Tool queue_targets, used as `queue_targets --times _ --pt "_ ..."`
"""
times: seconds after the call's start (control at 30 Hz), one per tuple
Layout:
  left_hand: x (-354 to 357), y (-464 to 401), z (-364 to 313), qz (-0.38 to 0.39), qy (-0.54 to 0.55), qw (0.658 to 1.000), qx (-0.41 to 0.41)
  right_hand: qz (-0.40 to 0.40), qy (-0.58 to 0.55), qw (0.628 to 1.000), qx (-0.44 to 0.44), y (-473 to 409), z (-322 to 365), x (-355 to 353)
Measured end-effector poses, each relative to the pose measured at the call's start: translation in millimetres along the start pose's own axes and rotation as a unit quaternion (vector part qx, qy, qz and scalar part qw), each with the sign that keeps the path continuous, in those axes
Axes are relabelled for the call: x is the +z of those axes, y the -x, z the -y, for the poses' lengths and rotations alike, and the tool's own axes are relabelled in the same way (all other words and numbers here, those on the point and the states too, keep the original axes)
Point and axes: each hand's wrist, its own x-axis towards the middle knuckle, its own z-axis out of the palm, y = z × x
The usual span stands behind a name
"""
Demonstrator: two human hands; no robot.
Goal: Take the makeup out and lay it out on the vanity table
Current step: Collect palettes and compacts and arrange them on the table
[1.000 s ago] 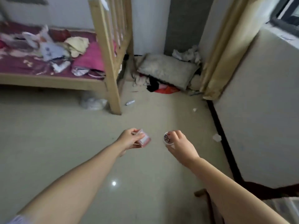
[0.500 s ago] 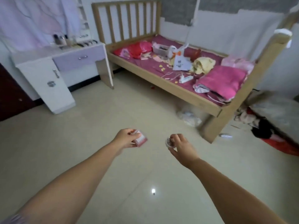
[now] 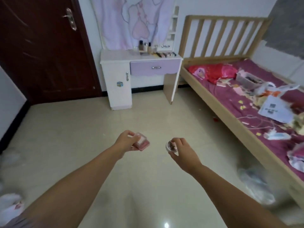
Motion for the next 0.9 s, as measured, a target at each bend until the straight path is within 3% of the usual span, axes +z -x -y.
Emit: queue_targets --times 0.3,0.9 --pt "-44.4 -158.7 -56.5 -0.097 0.020 0.995 0.014 0.030 -0.042 0.995 -0.080 -228.8 12.0 22.8" --pt "-156.3 -556.4 -203.6 -0.073 -0.002 0.997 0.007 0.068 -0.055 0.995 -0.042 -651.7 31.7 88.4"
